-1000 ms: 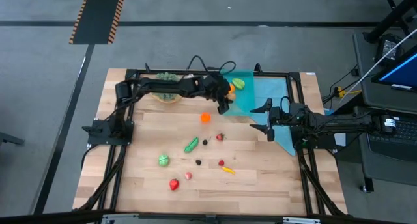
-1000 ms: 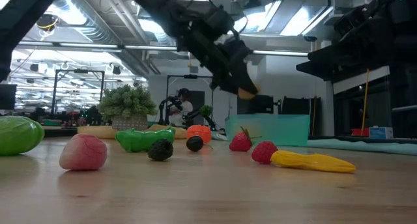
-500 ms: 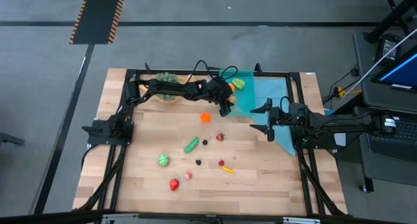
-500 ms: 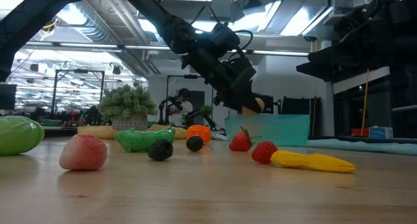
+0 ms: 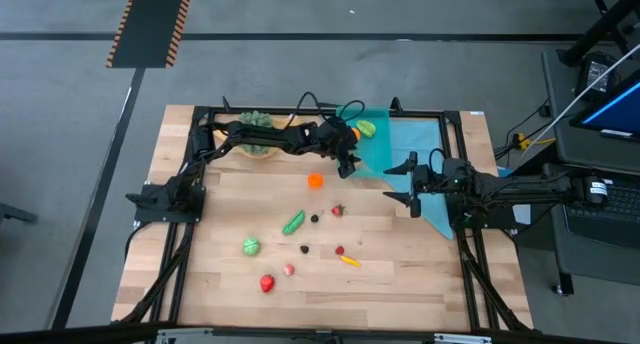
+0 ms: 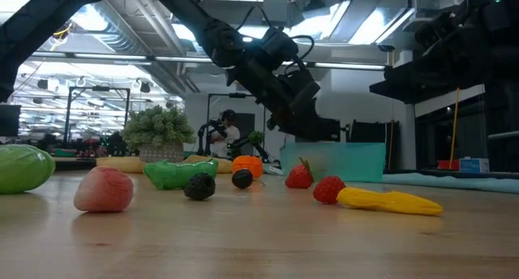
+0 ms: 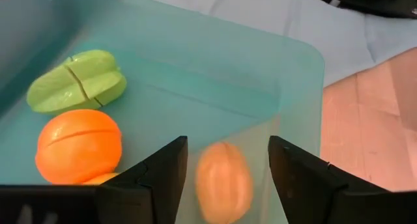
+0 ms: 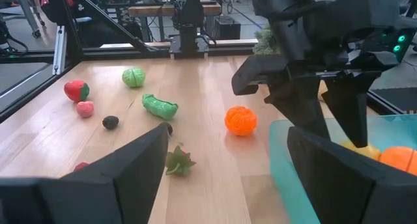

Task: Pick and placing Produce into tupperware
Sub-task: Put the brown potato into the blue bin, then put the top red strawberry into the blue bin

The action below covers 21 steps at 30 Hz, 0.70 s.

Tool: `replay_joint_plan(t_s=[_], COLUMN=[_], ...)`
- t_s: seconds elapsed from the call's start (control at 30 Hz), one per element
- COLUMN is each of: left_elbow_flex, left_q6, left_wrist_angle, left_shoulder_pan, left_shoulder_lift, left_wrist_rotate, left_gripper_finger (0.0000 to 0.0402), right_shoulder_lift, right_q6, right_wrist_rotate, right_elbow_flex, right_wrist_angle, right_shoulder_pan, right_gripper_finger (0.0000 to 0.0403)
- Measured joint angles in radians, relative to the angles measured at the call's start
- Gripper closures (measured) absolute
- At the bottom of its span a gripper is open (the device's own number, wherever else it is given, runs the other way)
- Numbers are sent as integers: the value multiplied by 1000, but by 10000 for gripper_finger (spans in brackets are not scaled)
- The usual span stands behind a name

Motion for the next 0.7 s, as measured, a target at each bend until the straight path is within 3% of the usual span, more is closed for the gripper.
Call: replay_joint_plan(t_s=[0.37, 0.7], left_elbow_flex=[0, -7], left_q6=[92, 200], left_wrist_angle=[-2, -177], left_shoulder_pan=[0, -24], left_shoulder_lift=[-20, -188], left_wrist_rotate=[-2, -4], left_gripper_finger=[194, 200], right_shoulder_lift=[0, 21], right_q6=[0, 55], right_wrist_rotate=[0, -33], right_elbow_flex=[0, 1], right_wrist_angle=[-10, -23], right_shoulder_pan=[0, 8], right_gripper_finger=[86, 86])
